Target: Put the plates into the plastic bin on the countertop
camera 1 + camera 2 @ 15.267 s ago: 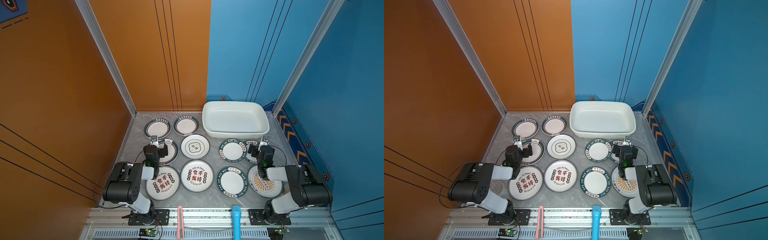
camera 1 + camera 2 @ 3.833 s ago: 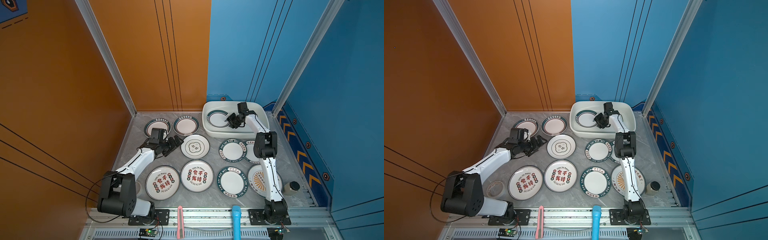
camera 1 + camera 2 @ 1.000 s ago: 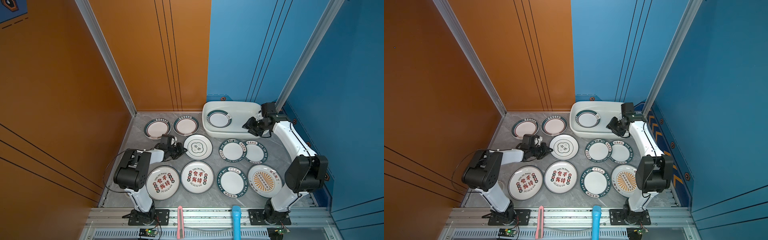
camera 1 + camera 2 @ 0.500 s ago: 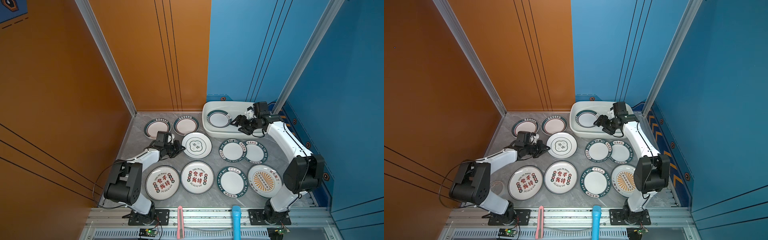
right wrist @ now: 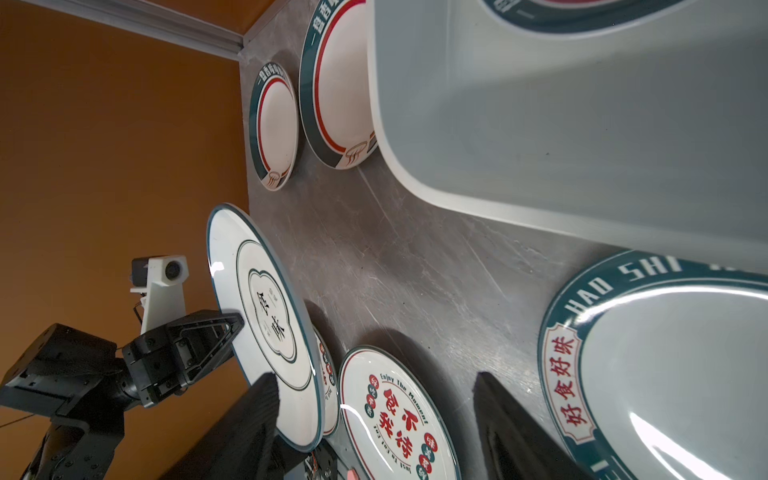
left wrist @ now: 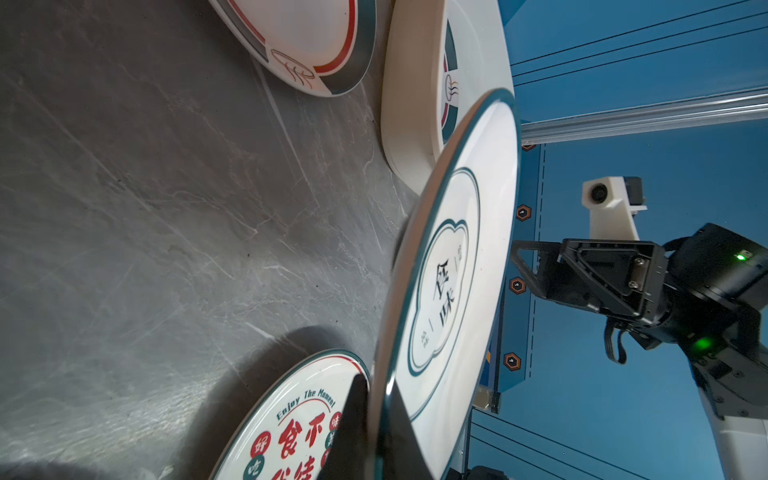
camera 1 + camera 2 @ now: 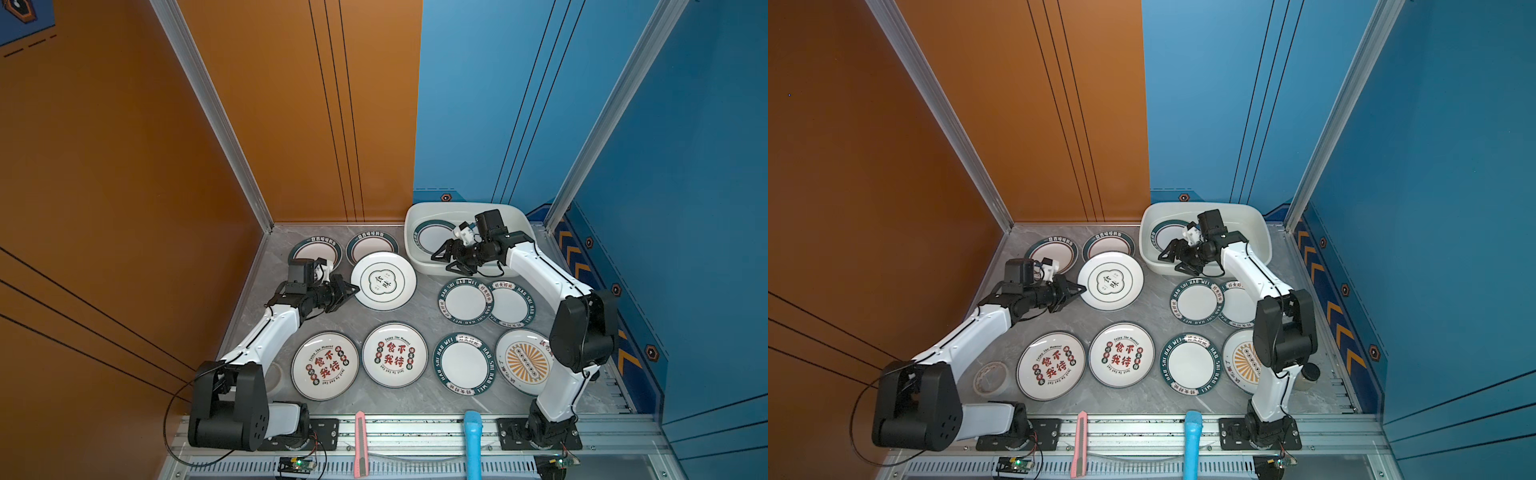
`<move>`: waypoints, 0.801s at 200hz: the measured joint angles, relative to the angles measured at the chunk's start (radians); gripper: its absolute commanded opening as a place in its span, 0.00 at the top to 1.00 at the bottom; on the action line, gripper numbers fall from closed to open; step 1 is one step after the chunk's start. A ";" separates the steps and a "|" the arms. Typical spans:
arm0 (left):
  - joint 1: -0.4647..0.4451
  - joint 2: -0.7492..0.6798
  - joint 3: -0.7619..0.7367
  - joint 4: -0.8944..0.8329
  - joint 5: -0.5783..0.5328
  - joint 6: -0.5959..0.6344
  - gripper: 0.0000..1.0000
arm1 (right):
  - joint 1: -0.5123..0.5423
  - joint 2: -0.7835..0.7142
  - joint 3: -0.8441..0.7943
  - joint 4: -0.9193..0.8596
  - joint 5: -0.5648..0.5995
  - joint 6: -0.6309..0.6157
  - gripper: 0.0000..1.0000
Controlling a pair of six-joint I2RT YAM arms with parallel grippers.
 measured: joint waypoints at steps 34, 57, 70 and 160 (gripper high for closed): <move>0.000 -0.001 0.000 -0.011 0.006 0.000 1.00 | 0.038 0.040 0.045 0.015 -0.047 0.000 0.30; 0.000 -0.001 0.000 -0.011 0.006 -0.002 1.00 | 0.055 0.059 0.066 0.023 -0.069 0.000 0.31; 0.000 -0.001 0.001 -0.011 0.006 -0.004 1.00 | 0.060 0.066 0.076 0.023 -0.078 0.000 0.31; 0.000 0.012 0.048 -0.022 0.030 -0.004 1.00 | 0.122 0.145 0.126 0.031 -0.121 -0.002 0.51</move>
